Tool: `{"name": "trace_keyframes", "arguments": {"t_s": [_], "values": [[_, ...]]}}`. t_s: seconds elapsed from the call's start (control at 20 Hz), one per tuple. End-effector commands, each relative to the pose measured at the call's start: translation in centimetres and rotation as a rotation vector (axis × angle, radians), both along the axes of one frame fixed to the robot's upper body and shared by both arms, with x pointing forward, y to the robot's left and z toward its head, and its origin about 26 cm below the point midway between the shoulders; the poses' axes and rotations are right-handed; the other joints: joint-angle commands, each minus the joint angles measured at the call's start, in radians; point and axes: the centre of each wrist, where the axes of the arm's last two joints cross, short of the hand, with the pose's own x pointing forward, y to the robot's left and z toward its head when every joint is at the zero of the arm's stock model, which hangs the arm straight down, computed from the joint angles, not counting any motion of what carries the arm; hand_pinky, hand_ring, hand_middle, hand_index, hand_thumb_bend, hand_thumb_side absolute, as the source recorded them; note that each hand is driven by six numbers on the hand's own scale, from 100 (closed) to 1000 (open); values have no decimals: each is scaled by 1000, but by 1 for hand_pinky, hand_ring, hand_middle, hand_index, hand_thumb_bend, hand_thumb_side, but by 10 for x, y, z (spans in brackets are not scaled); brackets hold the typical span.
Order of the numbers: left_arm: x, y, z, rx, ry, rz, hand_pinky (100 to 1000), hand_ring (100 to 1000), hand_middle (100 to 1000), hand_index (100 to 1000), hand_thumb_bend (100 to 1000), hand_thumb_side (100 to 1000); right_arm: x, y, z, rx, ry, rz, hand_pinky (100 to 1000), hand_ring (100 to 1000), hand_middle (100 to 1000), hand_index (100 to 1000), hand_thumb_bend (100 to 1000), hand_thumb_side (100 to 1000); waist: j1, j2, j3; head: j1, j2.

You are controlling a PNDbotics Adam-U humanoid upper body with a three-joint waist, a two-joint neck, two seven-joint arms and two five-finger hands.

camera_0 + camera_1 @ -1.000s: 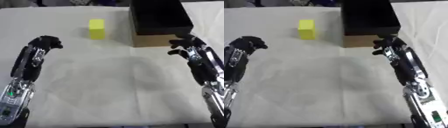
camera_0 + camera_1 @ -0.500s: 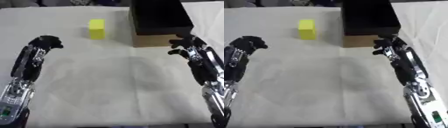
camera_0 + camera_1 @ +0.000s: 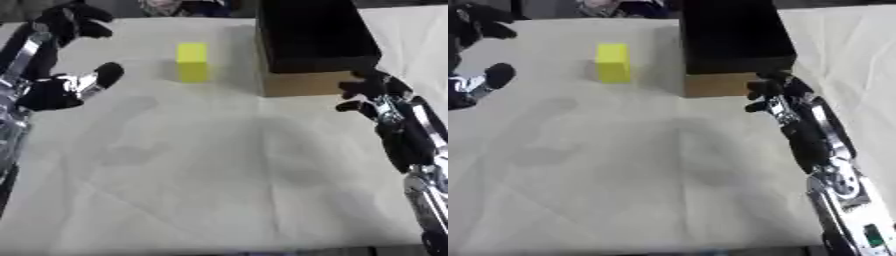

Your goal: Pick up objects on the table and place them in the box.

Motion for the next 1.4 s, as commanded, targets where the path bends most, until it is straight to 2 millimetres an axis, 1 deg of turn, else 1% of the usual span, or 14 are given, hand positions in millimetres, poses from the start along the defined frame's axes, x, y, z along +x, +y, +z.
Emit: {"name": "trace_keyframes", "arguments": {"t_s": [0.05,0.1,0.15,0.2,0.25,0.35,0.45,0.7,0.9,1.05,1.2,1.4], "values": [[4,8,32,195,-60,69,800,740,755,834,734,520,-1,-1,6,-12,-17,11,646,833,550,819,100,603,0,-22,-5,5,-12],[9,8,38,239,-68,86,797,739,756,835,744,528,-2,-1,6,-13,-16,14,646,833,550,819,100,603,1,-23,-9,6,-14],[15,8,44,275,-76,105,787,735,752,833,786,513,-2,-1,5,-14,-15,16,646,833,551,819,100,603,2,-26,-12,7,-15],[20,8,48,303,-83,125,786,735,752,832,791,513,-2,-1,5,-15,-13,18,646,833,551,819,100,603,2,-27,-15,8,-16],[27,7,49,331,-84,140,778,730,747,829,803,538,-2,-1,5,-17,-11,20,646,833,551,819,100,602,3,-29,-19,8,-18],[42,6,51,385,-80,170,769,725,742,825,838,541,-2,0,4,-19,-9,24,646,833,551,819,100,601,4,-33,-27,9,-21],[59,6,50,428,-74,206,756,712,726,812,849,532,-2,0,4,-20,-8,28,646,833,551,819,100,600,5,-37,-35,10,-22],[97,5,35,488,-25,263,742,696,704,792,850,534,-3,1,3,-25,-3,38,646,833,551,819,100,600,8,-42,-55,14,-27],[119,4,22,528,26,274,742,691,696,784,843,547,-3,3,3,-30,-1,49,645,833,551,819,100,601,12,-42,-72,21,-30],[130,4,13,543,50,290,738,684,679,771,839,537,-3,4,3,-36,0,59,645,833,551,819,100,601,15,-42,-83,27,-34],[138,3,3,558,76,310,740,687,681,774,834,532,-3,5,4,-38,0,67,645,833,551,819,100,601,17,-42,-96,33,-37],[146,3,-8,587,100,320,741,691,686,777,846,523,-3,6,4,-42,1,74,645,833,551,819,100,602,21,-41,-111,38,-40]]}}
